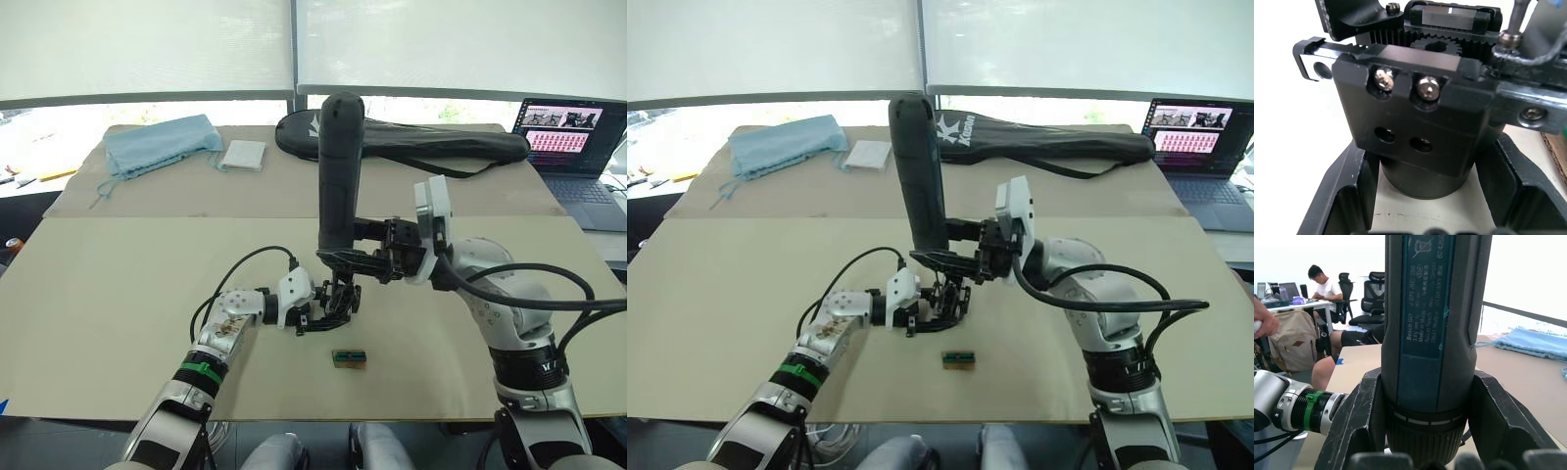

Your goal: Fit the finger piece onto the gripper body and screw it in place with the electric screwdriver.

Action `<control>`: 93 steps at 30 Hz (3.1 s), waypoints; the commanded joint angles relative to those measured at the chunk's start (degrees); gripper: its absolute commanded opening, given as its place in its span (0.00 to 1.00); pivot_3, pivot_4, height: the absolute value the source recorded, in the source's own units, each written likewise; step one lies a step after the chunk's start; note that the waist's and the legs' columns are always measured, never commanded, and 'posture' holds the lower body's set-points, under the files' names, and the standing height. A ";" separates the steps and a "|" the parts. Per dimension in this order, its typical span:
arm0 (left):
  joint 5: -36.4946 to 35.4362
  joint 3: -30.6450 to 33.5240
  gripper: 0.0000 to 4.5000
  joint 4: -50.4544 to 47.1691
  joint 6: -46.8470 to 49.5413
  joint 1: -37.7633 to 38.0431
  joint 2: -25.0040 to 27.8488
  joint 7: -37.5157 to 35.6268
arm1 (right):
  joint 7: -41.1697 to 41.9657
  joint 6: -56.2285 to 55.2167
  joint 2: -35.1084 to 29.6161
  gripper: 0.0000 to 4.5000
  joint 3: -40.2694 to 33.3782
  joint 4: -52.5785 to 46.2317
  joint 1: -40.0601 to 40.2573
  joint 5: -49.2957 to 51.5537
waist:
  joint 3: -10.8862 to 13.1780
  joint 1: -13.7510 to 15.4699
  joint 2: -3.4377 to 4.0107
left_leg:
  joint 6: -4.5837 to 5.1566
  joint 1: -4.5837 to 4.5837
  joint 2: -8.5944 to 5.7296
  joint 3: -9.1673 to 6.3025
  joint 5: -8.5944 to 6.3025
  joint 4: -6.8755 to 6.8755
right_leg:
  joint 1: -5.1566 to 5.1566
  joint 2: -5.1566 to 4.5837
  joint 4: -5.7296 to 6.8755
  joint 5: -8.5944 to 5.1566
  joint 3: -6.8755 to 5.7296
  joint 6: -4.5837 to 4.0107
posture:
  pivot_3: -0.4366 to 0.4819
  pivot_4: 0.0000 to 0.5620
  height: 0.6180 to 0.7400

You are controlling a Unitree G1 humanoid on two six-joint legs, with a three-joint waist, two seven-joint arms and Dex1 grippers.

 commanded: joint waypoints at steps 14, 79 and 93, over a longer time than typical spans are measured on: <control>0.11 -0.74 0.51 -0.86 1.99 0.93 0.25 -0.30 | -2.11 -2.89 1.30 0.43 3.32 0.10 3.52 -1.78 | -0.23 -0.07 -0.02 | 0.00 0.08 0.00 0.00 0.00 0.01 | 0.06 0.01 0.01 0.00 0.01 0.00 | 0.48 0.27 1.00; 0.87 -0.85 0.51 -1.57 6.24 2.37 1.28 1.49 | -1.01 -3.03 1.09 0.43 -4.44 -7.19 -1.56 9.66 | -1.29 -0.15 -0.18 | 0.02 0.03 0.00 -0.02 -0.01 -0.18 | -0.04 0.02 -0.05 0.00 0.03 0.00 | 0.48 0.27 1.00; -6.66 7.31 0.99 -10.97 6.86 10.46 13.02 -4.07 | -4.38 2.36 -12.03 0.43 -17.90 -15.62 4.08 19.07 | -1.27 -0.61 -0.15 | 0.01 0.05 0.03 -0.02 -0.01 -0.30 | -0.08 0.04 -0.06 -0.01 0.05 -0.01 | 0.48 0.27 1.00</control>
